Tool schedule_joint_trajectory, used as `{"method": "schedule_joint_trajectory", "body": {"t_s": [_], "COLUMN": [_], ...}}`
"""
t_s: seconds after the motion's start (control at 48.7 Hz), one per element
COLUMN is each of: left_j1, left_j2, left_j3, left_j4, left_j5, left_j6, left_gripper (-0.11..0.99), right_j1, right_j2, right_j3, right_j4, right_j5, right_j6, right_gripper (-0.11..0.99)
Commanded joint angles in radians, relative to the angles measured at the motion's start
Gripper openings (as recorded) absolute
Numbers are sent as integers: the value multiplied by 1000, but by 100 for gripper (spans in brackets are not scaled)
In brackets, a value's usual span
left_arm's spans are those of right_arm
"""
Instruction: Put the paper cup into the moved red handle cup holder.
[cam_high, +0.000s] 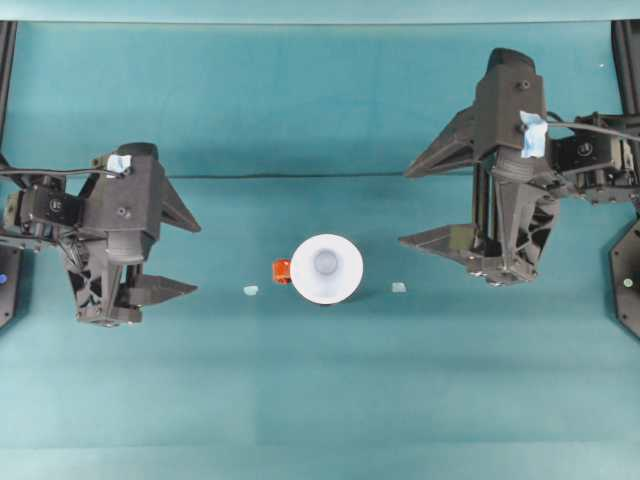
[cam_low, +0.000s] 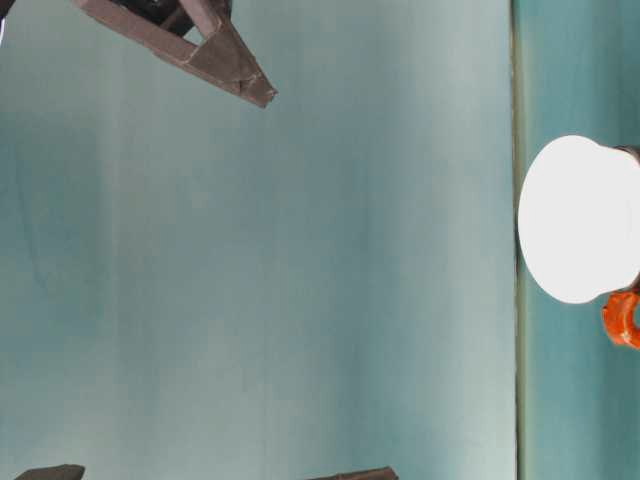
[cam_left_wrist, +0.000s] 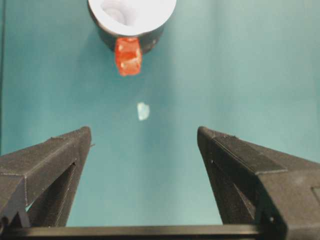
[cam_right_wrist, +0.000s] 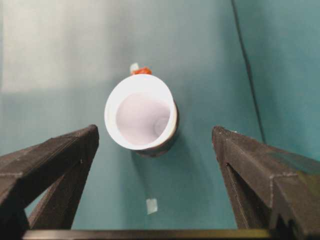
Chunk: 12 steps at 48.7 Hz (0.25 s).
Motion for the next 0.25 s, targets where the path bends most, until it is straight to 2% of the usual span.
{"method": "schedule_joint_trajectory", "body": {"t_s": [0.0,0.021,0.226], "left_j1": [0,0,0], "left_j2": [-12,-12,-12], "left_j3": [-12,-12,-11], "left_j4": [2,5,2], "left_j5": [-3,-3,-3], "left_j6": [0,0,-2], "left_gripper": [94,94,94], "right_j1": [3,3,3], "right_j2": [-15,-15,-15], "right_j3": [-8,-8,-8], "right_j4": [2,3,2], "right_j5": [-3,-5,-8], "right_j6": [3,3,3], "right_gripper": [89,89,89]}}
